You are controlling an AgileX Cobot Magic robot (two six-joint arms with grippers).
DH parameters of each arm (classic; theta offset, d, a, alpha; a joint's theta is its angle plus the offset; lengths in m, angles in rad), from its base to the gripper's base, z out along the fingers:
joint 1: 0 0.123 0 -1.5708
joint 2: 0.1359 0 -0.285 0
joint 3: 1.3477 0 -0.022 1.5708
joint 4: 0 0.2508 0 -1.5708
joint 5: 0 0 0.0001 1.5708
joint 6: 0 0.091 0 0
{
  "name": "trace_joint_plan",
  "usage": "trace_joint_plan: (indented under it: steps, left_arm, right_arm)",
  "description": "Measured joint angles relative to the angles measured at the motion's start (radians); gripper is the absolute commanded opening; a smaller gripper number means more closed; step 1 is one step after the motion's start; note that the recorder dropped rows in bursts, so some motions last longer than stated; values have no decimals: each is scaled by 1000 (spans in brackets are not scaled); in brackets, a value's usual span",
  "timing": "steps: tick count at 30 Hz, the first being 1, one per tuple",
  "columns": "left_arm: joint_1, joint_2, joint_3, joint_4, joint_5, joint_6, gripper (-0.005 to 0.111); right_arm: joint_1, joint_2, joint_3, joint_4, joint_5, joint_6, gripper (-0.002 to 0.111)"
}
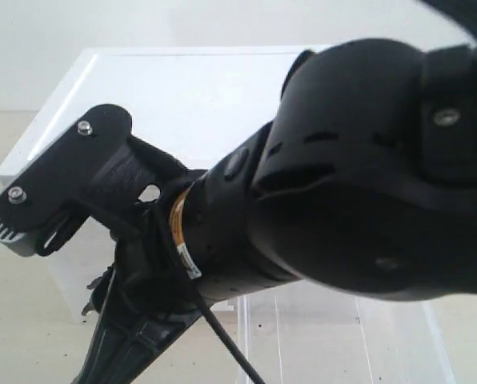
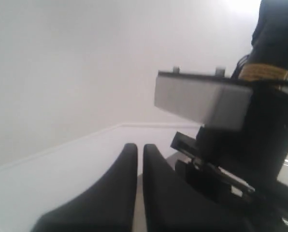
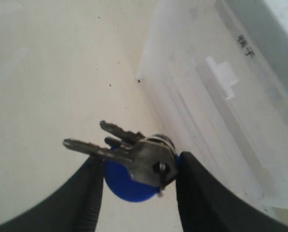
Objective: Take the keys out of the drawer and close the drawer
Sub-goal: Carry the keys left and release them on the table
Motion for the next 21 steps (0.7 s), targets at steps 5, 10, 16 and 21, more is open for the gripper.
trace_joint_plan:
  steps: [5, 10, 16, 21]
  left_arm:
    - [-13, -200, 2, 0, 176, -125, 5]
    - [-35, -215, 4, 0, 256, -145, 5]
    - [-35, -215, 4, 0, 275, -149, 5]
    - [-35, -215, 4, 0, 283, -149, 5]
  right_arm:
    - [0, 30, 0, -5, 8, -6, 0]
    - [0, 80, 0, -37, 51, -6, 0]
    - [2, 84, -17, -138, 105, 60, 0]
    - [2, 73, -23, -216, 131, 122, 0]
